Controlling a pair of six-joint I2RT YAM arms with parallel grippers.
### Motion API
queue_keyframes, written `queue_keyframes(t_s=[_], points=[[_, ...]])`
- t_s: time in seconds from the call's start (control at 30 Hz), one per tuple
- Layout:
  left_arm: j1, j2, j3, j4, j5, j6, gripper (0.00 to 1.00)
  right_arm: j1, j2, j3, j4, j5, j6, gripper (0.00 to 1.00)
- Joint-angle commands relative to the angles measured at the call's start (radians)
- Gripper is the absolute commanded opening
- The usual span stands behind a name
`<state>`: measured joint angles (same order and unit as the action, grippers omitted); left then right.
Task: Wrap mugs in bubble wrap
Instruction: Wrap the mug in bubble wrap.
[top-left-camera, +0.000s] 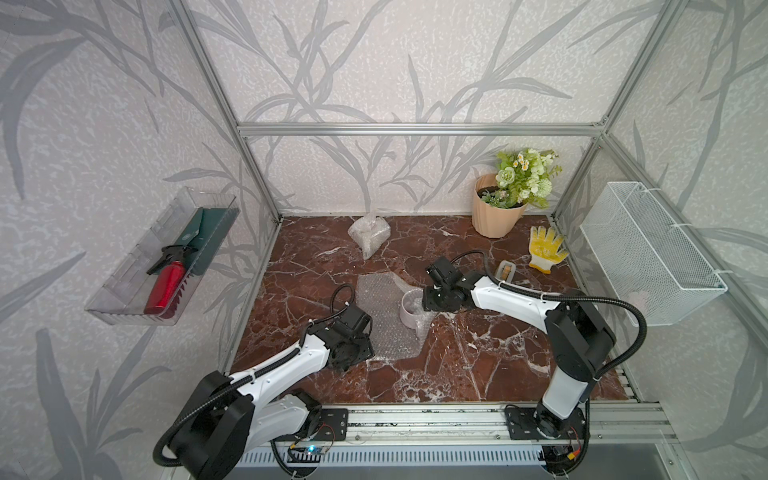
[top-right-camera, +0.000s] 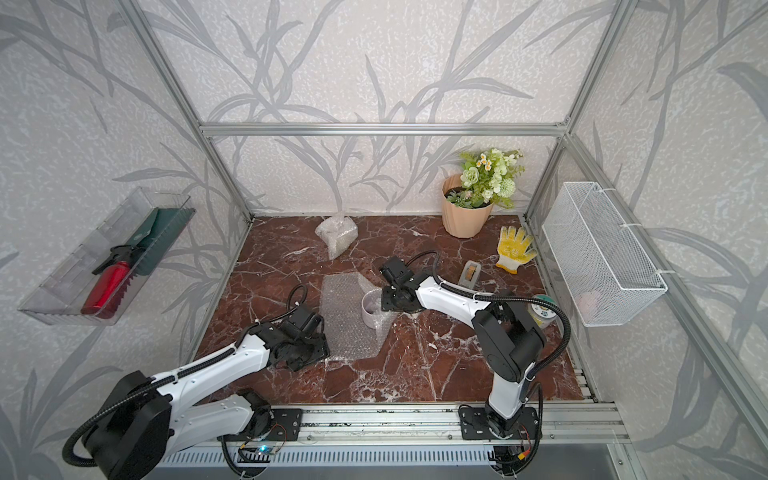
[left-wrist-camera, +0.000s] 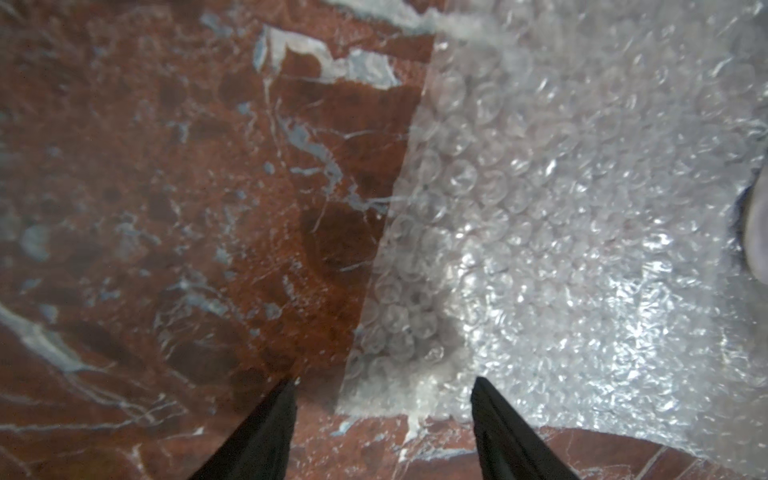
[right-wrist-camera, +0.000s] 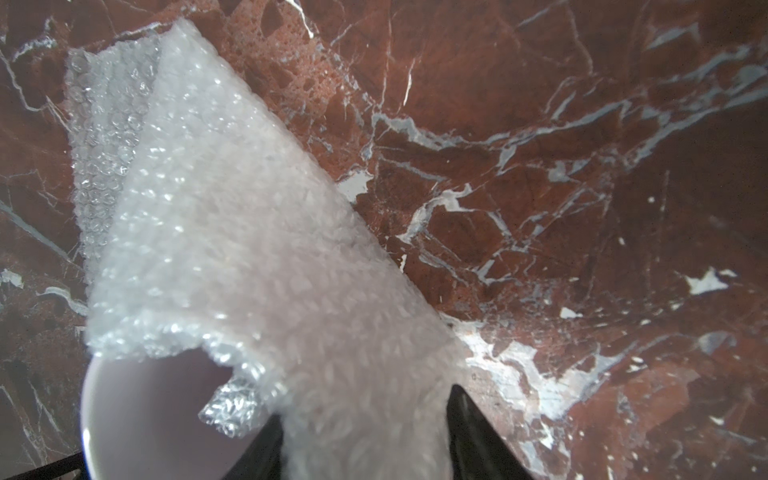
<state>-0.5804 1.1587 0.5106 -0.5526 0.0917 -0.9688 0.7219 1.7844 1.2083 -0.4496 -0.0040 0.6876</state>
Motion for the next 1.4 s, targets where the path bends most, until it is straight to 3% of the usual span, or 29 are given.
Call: queue_keyframes(t_s=[0.0, 0.2, 0.33, 0.43, 0.73, 0.97, 1.37], points=[[0.001, 0.050, -0.012, 0.055, 0.043, -0.035, 0.62, 0.005, 0.007, -0.023, -0.082, 0.029, 0.001, 0.53], [0.001, 0.064, 0.017, 0.066, 0.044, -0.031, 0.39, 0.007, 0.008, -0.025, -0.081, 0.024, 0.002, 0.52], [0.002, 0.049, 0.079, 0.030, 0.039, 0.001, 0.13, 0.008, 0.012, -0.025, -0.079, 0.021, 0.003, 0.52], [0.001, 0.014, 0.131, 0.002, 0.036, 0.024, 0.01, 0.008, 0.012, -0.027, -0.081, 0.025, 0.002, 0.52], [0.002, 0.002, 0.288, 0.138, 0.125, 0.093, 0.00, 0.008, 0.023, -0.038, -0.056, -0.001, 0.006, 0.52], [0.003, 0.164, 0.434, 0.277, 0.230, 0.087, 0.00, 0.008, 0.041, -0.037, -0.037, -0.034, 0.004, 0.52], [-0.008, 0.408, 0.488, 0.489, 0.352, -0.001, 0.00, 0.006, 0.047, -0.029, 0.016, -0.095, 0.005, 0.51]])
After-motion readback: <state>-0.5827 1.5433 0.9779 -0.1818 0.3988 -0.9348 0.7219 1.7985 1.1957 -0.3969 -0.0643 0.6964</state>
